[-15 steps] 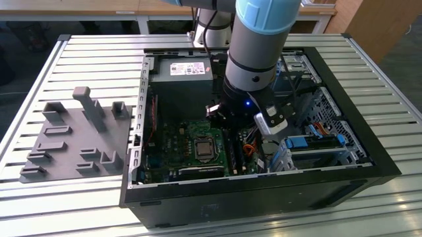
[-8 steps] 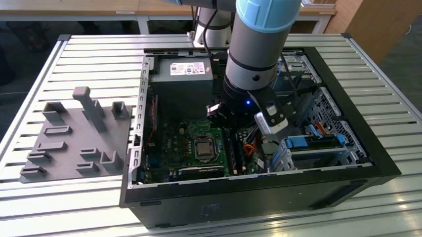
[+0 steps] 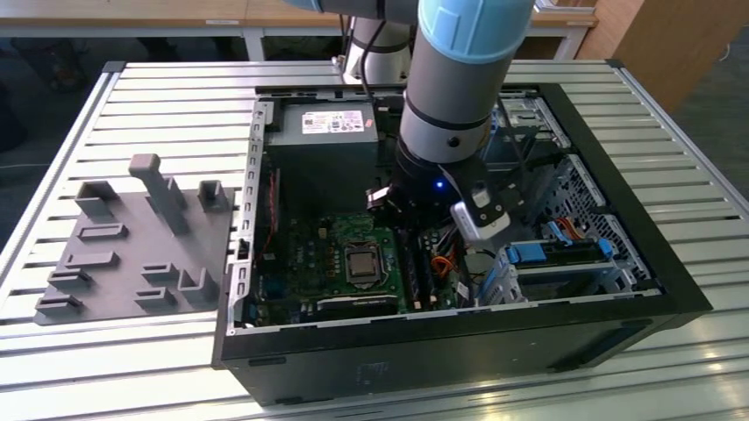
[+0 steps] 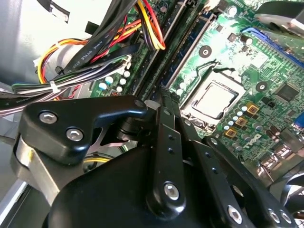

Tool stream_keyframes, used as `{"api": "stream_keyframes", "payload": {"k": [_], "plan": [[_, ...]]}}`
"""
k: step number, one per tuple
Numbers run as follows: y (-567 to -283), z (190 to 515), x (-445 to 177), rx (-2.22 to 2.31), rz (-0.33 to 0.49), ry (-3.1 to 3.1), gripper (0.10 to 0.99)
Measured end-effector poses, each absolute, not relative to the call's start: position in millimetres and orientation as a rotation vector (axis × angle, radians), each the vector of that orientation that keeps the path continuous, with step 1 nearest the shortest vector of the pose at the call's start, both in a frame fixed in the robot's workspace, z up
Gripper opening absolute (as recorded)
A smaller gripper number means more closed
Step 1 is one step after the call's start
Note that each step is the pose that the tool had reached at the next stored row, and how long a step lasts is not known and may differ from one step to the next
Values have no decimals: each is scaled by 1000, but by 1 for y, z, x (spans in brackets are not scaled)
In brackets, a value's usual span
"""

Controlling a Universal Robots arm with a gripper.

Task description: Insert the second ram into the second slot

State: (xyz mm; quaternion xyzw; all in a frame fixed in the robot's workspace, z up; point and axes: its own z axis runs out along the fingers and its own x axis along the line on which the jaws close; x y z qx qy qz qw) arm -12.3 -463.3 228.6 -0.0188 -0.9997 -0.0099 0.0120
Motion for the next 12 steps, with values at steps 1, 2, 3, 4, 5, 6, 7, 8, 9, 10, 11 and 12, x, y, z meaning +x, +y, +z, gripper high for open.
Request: {"api": "stream_keyframes", "payload": {"k": [1, 2, 3, 4, 5, 6, 7, 8, 9, 10, 11, 12], "plan": [[-463, 228, -12, -59, -31, -3117, 106], [-463, 227, -12, -59, -31, -3117, 106], [-463, 226, -12, -59, -31, -3117, 106], [-463, 226, -12, -59, -31, -3117, 106], [-463, 225, -12, -59, -31, -3117, 106], [-463, 225, -12, -59, -31, -3117, 106], [-463, 224, -12, -59, -31, -3117, 106], [-463, 224, -12, -59, -31, -3117, 106], [-463, 223, -12, -59, -31, -3117, 106], [-463, 223, -12, -59, -31, -3117, 106], [-463, 222, -12, -59, -31, -3116, 106], [-463, 222, -12, -59, -30, -3116, 106]]}}
